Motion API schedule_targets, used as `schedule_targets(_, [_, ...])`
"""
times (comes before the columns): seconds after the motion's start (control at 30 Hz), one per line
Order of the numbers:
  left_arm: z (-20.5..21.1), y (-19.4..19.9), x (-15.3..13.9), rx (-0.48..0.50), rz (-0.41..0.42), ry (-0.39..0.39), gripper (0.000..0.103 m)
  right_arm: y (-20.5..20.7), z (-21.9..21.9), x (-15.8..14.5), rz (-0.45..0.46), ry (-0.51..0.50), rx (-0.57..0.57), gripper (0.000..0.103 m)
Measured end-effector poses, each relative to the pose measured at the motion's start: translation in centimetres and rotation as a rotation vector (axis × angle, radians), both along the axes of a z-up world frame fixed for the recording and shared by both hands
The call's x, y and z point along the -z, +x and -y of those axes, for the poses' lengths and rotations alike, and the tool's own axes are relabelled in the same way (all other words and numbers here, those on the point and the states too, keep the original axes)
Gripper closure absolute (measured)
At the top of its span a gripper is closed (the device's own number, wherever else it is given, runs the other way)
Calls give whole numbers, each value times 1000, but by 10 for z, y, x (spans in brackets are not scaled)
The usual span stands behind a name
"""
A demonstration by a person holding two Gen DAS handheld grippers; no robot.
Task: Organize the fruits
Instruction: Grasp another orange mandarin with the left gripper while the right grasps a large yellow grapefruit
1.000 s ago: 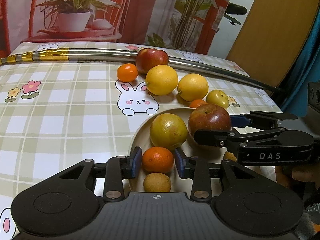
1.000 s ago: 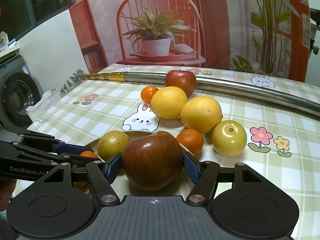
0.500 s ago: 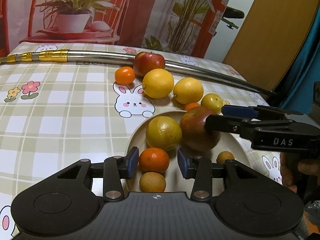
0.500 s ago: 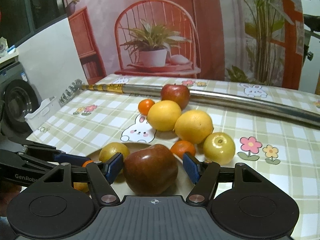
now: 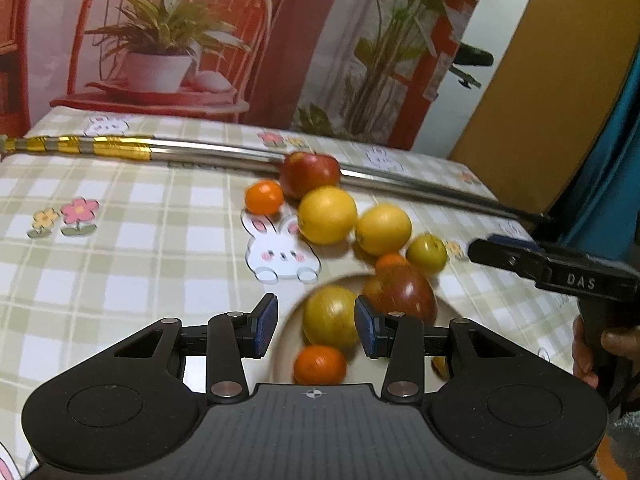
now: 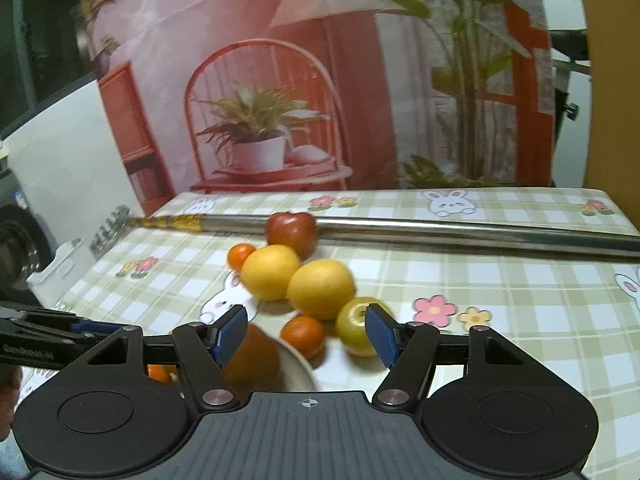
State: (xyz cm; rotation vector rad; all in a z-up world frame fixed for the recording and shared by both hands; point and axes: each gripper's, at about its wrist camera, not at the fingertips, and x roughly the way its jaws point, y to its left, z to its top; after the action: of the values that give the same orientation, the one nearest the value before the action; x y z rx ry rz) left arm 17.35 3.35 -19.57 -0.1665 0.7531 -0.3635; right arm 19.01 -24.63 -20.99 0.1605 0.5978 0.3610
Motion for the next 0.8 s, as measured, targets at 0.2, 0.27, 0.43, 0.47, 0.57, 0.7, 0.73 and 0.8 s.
schedule_targets(0.2, [-12,14,-16,-44,24,-8,59,3,12,-6,18,5,44,41])
schedule_targets(0.27, [-16,19,-22,-56,37,-7,59,4,15,-7,24,4,54,41])
schedule_targets(0.43, [-20,27,-35,-69,64,-7,59,8,21,-10,35,3,77,41])
schedule_targets(0.47, [-20,30,-37,-69,68,-8,59,9,22,-10,38,2,80,41])
schedule_targets(0.57, [-21,37,-43,-73,75,-13,59,11,22,-12,45,-6,86,41])
schedule_targets(0.7, [-17,45,-46,-72,102,11,59,14,21,-13,53,-10,86,42])
schedule_targets(0.73, [-16,48,-46,-70,107,19,59,15,20,-13,54,-10,86,42])
schedule_targets(0.8, [-13,53,-50,-70,126,41,59,18,20,-14,55,-8,85,41])
